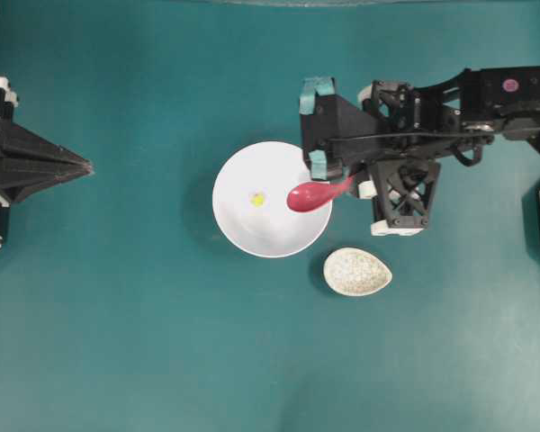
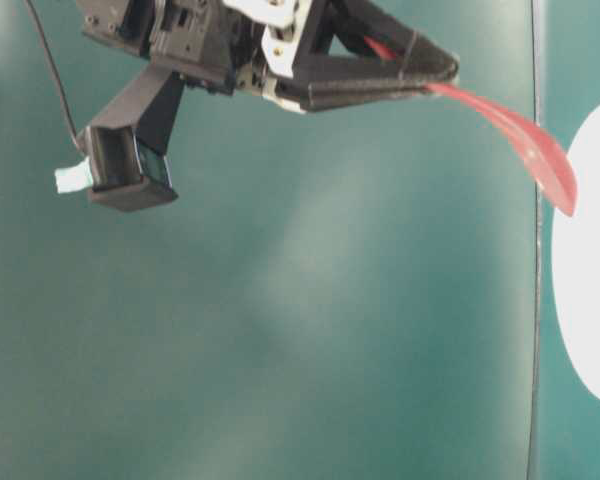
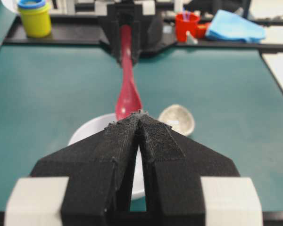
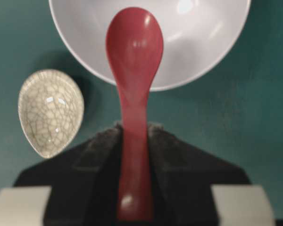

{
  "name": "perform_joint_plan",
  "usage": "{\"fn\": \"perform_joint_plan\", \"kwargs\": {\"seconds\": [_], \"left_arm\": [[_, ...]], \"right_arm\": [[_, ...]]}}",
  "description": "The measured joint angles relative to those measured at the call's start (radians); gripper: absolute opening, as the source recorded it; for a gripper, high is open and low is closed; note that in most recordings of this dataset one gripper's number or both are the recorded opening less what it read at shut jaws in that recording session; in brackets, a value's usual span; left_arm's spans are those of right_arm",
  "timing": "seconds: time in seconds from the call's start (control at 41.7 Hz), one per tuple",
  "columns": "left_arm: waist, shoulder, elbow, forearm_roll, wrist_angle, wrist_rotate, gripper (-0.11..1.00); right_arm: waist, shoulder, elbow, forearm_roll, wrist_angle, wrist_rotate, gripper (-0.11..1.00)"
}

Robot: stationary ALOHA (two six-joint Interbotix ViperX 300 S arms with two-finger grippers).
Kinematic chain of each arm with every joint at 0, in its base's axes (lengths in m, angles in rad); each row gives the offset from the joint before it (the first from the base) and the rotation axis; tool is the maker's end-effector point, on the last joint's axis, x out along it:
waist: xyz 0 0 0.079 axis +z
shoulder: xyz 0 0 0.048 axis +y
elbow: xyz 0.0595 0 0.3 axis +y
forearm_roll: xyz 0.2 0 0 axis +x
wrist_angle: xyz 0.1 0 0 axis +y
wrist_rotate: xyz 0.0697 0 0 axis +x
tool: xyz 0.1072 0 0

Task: Scoop the yellow hexagonal prism block from the bowl with a spoon using the right arm.
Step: 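Drag the spoon under the yellow block toward the bowl's left side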

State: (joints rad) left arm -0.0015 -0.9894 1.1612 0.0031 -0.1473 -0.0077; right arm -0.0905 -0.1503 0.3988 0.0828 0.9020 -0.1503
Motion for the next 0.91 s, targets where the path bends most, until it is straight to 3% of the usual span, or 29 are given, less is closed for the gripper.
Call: {"fn": "perform_joint_plan", "kwargs": {"seconds": [0.91], "left_arm": [[0.0,0.0,0.0,0.002,0.0,0.0,0.03]], "right_arm": [[-0.021,0.118,0.017,-0.025,-0.067,-0.011,0.22]]}}
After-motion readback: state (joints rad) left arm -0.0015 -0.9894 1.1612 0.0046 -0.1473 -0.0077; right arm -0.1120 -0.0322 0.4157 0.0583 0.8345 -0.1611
